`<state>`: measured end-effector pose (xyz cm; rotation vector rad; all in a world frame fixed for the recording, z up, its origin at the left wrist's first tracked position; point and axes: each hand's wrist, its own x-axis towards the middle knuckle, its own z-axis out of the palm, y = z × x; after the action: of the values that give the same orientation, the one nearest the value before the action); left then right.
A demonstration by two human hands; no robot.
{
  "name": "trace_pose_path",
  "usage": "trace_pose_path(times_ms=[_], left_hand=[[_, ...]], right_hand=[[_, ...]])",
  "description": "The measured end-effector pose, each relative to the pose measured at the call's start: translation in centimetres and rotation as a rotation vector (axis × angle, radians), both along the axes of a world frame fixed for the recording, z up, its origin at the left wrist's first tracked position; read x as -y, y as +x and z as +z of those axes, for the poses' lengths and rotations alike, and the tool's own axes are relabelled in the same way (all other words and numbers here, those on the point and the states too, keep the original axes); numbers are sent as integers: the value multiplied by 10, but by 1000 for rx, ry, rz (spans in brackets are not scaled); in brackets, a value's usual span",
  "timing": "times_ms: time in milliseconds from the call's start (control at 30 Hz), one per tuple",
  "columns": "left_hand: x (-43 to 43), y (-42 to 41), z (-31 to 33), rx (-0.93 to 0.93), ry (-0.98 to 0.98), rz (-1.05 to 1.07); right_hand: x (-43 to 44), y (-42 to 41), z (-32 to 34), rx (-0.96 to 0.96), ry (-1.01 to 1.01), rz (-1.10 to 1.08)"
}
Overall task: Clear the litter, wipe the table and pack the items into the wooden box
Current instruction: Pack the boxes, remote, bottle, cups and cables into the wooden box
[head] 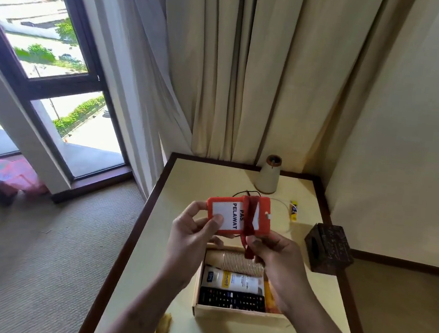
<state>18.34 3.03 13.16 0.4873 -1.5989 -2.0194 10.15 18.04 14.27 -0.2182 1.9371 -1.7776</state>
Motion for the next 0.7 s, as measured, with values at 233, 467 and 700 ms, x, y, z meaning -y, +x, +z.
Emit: trace_pose_path(times_ms=[233,467,700], left_hand=[[2,-2,-38,51,-730,-11],[-7,-15,-66,-46,-1300,-123],[-1,-42,-134,627,-1167,-251]], right_hand=[[-23,-29,0,664,-466,-33],[-47,-56,-12,574,-161,56],[-79,-63,-41,-145,500,-130]])
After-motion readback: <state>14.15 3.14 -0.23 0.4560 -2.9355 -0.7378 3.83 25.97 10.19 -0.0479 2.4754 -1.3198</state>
